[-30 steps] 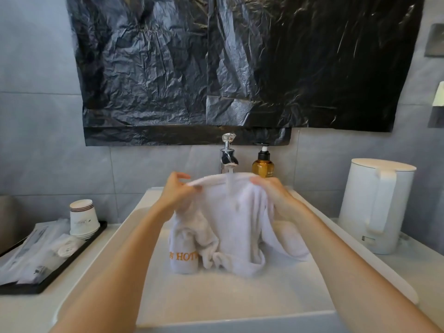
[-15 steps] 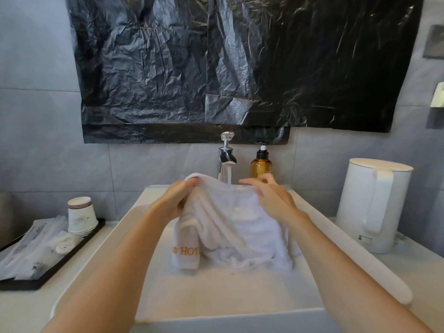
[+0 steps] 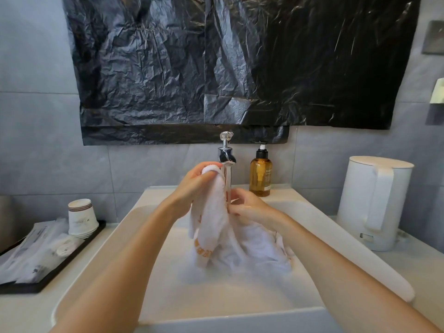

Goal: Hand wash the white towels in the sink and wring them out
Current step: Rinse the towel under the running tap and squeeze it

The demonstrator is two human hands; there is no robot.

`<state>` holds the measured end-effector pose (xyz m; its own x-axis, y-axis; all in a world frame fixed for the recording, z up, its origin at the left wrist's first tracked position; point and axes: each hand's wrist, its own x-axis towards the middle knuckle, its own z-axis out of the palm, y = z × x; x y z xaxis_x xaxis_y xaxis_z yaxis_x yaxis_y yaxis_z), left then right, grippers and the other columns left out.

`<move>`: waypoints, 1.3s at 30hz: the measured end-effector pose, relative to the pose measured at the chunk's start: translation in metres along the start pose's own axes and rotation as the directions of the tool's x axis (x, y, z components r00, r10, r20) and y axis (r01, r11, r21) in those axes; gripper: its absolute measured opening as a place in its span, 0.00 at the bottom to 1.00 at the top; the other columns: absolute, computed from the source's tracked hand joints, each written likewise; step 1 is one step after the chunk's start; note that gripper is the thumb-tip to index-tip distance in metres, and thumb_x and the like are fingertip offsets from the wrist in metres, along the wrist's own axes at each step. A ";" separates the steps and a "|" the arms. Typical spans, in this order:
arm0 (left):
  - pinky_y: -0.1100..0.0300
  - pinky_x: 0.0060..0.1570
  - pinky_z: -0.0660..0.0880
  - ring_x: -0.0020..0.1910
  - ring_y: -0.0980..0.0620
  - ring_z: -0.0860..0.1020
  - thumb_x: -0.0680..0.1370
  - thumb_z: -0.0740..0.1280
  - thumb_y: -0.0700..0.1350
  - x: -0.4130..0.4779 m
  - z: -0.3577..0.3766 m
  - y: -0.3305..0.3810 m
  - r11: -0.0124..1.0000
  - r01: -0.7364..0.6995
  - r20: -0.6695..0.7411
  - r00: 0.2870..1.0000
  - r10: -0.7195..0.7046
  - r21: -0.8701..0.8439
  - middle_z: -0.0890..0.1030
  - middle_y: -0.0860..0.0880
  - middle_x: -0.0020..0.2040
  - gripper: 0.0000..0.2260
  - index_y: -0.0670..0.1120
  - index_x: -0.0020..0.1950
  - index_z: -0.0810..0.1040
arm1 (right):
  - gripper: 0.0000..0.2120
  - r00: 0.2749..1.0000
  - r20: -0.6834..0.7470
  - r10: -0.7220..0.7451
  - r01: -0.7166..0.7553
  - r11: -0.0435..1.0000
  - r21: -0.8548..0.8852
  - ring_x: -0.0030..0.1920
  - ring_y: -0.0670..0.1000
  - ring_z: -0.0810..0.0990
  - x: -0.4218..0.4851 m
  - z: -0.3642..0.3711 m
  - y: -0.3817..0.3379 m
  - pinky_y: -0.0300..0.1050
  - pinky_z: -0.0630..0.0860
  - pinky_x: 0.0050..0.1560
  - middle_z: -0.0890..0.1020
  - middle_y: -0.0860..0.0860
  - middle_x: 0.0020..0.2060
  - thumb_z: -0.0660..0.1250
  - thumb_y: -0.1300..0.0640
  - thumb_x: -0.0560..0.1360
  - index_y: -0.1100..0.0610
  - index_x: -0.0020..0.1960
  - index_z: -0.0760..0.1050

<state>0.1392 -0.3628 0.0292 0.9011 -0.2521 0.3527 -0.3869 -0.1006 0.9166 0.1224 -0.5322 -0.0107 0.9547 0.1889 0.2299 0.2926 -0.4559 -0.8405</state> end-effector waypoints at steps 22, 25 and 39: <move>0.55 0.34 0.64 0.42 0.43 0.75 0.75 0.71 0.52 -0.003 -0.012 -0.037 0.580 0.034 -0.242 0.927 0.286 0.814 0.78 0.49 0.41 0.13 0.48 0.43 0.69 | 0.08 0.732 -0.560 -0.388 0.201 0.908 -0.367 0.34 0.42 0.72 -0.006 -0.021 -0.016 0.31 0.65 0.31 0.75 0.46 0.33 0.59 0.57 0.81 0.56 0.46 0.75; 0.55 0.43 0.75 0.46 0.49 0.80 0.76 0.70 0.52 -0.001 0.001 -0.028 0.806 -0.066 -0.128 0.976 0.174 0.588 0.82 0.51 0.46 0.09 0.48 0.47 0.74 | 0.09 0.705 -0.651 -0.281 0.223 0.959 -0.173 0.32 0.43 0.69 -0.002 -0.024 -0.018 0.37 0.64 0.34 0.72 0.45 0.31 0.59 0.59 0.81 0.57 0.44 0.74; 0.56 0.49 0.72 0.47 0.50 0.74 0.81 0.62 0.54 0.002 0.010 -0.038 0.977 0.125 0.082 0.987 -0.141 0.171 0.79 0.47 0.48 0.13 0.44 0.49 0.76 | 0.08 0.721 -0.684 -0.106 0.158 0.987 0.014 0.42 0.48 0.74 -0.001 -0.035 -0.016 0.40 0.69 0.41 0.78 0.48 0.39 0.60 0.56 0.81 0.57 0.47 0.76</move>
<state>0.1535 -0.3689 -0.0065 0.9275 -0.3137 0.2034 -0.2987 -0.2945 0.9078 0.1184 -0.5551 0.0196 0.6946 -0.4105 0.5908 0.4393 -0.4084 -0.8002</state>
